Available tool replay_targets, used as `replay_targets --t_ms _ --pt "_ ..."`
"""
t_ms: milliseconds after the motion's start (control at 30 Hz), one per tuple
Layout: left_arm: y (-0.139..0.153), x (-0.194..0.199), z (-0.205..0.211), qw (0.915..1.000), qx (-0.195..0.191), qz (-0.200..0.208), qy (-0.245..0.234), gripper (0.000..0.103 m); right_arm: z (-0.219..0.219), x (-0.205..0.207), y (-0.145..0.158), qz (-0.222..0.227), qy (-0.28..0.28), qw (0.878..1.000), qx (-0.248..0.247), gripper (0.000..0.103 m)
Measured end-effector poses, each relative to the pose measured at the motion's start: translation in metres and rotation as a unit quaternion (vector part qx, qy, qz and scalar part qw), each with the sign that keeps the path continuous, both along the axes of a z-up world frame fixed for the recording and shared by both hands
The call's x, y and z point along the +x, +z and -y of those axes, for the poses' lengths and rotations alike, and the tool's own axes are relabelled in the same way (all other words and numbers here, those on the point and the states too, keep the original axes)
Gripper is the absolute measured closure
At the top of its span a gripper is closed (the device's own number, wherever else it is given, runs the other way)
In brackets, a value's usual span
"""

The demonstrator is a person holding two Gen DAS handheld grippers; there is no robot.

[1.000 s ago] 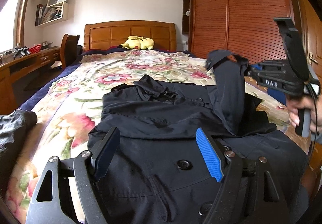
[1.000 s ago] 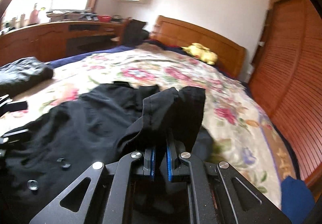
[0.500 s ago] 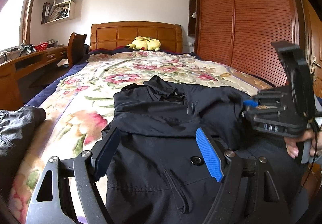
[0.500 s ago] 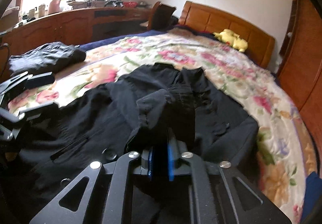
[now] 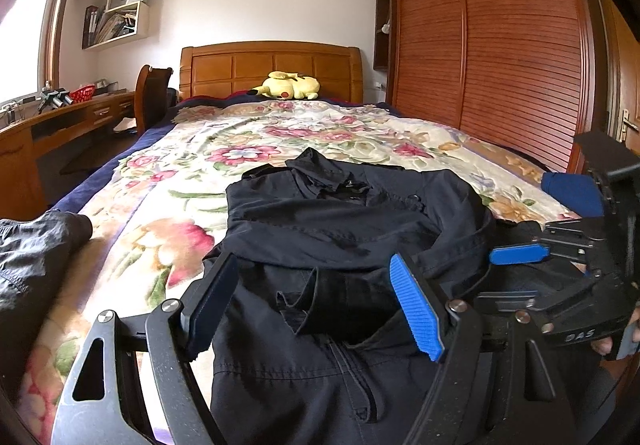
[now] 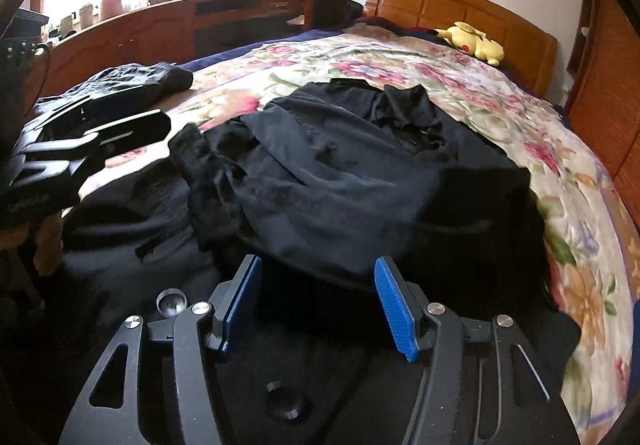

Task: Fold large clothes
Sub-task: 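Lay the sleeve flat on the coat front and open the right tool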

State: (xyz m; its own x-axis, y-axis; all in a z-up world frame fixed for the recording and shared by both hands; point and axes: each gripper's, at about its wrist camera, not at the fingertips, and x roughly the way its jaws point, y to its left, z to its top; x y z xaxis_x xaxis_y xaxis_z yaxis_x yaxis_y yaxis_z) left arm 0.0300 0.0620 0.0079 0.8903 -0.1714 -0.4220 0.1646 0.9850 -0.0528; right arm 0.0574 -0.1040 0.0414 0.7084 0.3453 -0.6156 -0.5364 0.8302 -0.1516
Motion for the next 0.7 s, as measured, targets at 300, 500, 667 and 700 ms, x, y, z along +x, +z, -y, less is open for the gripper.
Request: replay_targets --t_ms 300,500,667,700 --pt "-0.005 0.005 0.011 0.9999 0.009 -0.012 -0.008 0.024 0.066 0.002 0.004 0.033 -0.105 0.994 0.016 0.042" --pt "-0.013 0.012 0.016 0.9993 0.015 -0.032 -0.01 0.024 0.098 0.024 -0.018 0.022 -0.174 0.984 0.013 0.042" --pt "-0.02 0.017 0.022 0.9985 0.028 -0.047 -0.008 0.024 0.107 0.042 -0.035 -0.005 -0.2 0.979 0.034 0.042" --pt "-0.021 0.017 0.023 0.9983 0.03 -0.049 -0.007 0.024 0.108 0.043 -0.036 -0.012 -0.2 0.979 0.042 0.042"
